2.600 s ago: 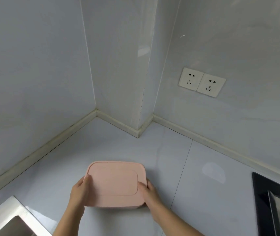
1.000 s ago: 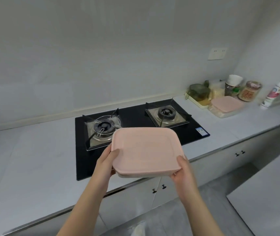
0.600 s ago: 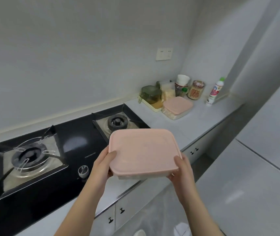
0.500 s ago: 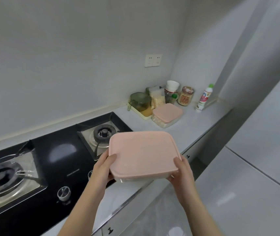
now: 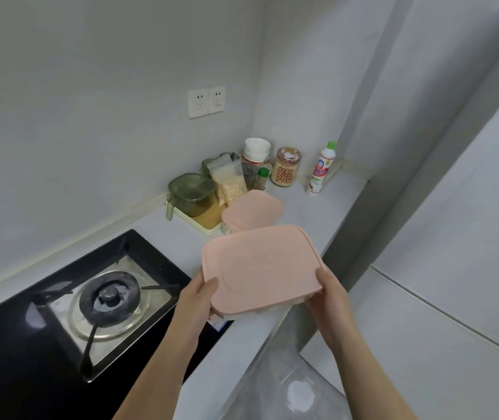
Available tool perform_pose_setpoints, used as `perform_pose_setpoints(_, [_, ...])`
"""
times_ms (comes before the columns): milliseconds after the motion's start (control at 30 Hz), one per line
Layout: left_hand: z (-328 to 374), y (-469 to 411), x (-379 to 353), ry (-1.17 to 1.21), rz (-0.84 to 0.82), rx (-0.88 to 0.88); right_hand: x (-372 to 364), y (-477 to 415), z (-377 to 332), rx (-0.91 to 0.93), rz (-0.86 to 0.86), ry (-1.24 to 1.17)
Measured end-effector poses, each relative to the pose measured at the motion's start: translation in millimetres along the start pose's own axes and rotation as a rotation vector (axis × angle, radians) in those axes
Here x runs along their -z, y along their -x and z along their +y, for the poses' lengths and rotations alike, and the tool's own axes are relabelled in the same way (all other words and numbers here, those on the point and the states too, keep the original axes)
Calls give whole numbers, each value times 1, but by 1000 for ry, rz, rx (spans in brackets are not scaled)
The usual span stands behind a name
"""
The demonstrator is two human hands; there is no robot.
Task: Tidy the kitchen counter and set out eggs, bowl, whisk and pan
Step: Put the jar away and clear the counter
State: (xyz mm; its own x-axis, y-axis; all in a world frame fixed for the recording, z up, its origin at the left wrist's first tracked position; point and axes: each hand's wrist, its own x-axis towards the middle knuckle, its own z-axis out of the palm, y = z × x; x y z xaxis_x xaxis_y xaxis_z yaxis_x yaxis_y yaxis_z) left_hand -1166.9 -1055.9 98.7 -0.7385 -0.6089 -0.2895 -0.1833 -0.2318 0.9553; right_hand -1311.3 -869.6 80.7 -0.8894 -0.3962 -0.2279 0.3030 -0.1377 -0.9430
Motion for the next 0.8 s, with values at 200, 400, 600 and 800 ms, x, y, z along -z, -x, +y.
perform_pose_setpoints(200, [10,-65,-28,-122,-23,-30,-1,-76,-21,-51,68,65])
perform_pose_setpoints(400, [19,-131,-80,-110,104,37,-6,-178,-46,-70,35,193])
perform_pose_setpoints(600, [26,-185,-133,-38,263,-29,-2,-295,-55,-104,-100,391])
perform_pose_setpoints(800, [26,-231,-169,14,433,13,-13,-374,-55,-120,-224,424])
